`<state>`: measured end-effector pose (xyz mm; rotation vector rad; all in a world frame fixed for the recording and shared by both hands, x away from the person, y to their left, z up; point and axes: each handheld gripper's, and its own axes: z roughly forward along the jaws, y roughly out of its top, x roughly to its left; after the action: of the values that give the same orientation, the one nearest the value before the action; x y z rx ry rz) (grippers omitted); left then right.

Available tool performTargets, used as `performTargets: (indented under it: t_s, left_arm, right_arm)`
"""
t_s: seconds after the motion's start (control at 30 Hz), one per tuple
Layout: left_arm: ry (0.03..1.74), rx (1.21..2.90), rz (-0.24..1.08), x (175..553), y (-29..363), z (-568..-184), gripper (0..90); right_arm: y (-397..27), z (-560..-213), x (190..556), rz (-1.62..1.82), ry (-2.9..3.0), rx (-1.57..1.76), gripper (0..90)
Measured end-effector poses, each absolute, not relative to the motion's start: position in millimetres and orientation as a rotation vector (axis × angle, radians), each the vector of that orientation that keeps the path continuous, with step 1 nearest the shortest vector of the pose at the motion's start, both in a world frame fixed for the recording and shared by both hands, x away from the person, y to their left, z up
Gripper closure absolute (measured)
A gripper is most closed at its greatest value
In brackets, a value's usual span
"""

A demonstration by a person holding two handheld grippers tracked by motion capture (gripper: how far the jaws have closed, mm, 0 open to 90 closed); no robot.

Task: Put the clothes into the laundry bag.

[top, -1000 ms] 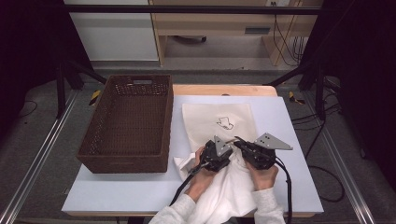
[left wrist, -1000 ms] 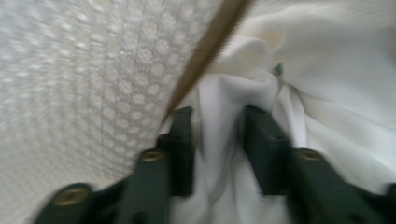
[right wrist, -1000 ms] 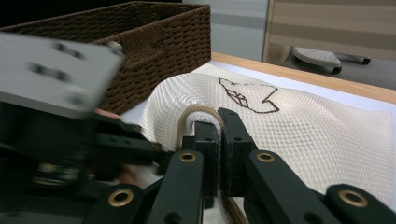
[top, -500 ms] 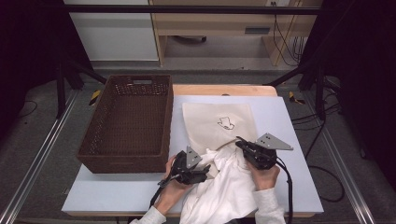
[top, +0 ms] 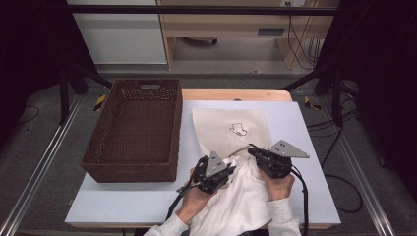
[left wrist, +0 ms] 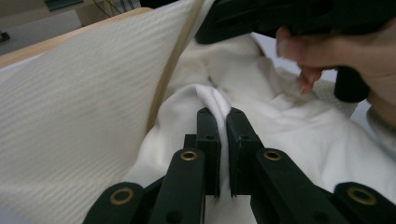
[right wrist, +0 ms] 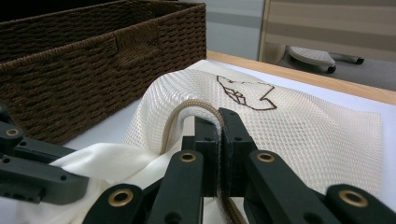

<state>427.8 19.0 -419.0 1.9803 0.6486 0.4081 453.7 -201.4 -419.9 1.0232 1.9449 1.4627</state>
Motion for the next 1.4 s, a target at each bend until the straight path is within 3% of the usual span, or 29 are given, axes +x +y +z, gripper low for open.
performTargets:
  t_s: [0.27, 0.4, 0.5, 0.6, 0.7, 0.73, 0.93, 1.13, 1.3, 1.33, 1.4]
  left_arm:
    - [0.649, 2.073, 0.445, 457, -31, -444, 83.9]
    - [0.698, 2.112, 0.523, 474, -38, -457, 82.8]
    - [0.73, 2.091, 0.469, 482, -36, -464, 80.7]
    - [0.716, 2.083, 0.485, 473, -31, -459, 68.7]
    - [0.711, 2.049, 0.512, 458, -20, -448, 49.2]
    - [0.701, 2.036, 0.504, 452, -14, -444, 37.9]
    - [0.696, 2.063, 0.557, 424, 34, -438, 28.4]
    - [0.811, 2.121, 0.455, 420, 60, -471, 37.4]
    - [0.821, 2.128, 0.411, 422, 62, -482, 72.7]
    - [0.823, 2.127, 0.405, 423, 62, -481, 84.8]
    - [0.815, 2.108, 0.407, 422, 61, -475, 86.3]
  right_arm:
    - [-203, -419, 453, 1.478, 1.935, 1.019, 87.3]
    - [-202, -419, 453, 1.478, 1.935, 1.018, 87.2]
    - [-202, -419, 453, 1.461, 1.94, 1.029, 87.2]
    - [-203, -420, 454, 1.463, 1.938, 1.031, 87.2]
    - [-202, -420, 454, 1.453, 1.94, 1.026, 87.2]
    - [-202, -420, 453, 1.453, 1.938, 1.025, 87.2]
    - [-204, -419, 453, 1.452, 1.932, 1.03, 87.2]
    - [-203, -420, 453, 1.445, 1.935, 1.028, 87.2]
    - [-202, -421, 453, 1.44, 1.939, 1.029, 87.2]
    - [-202, -421, 453, 1.44, 1.939, 1.027, 87.2]
    - [-202, -420, 453, 1.441, 1.939, 1.029, 87.2]
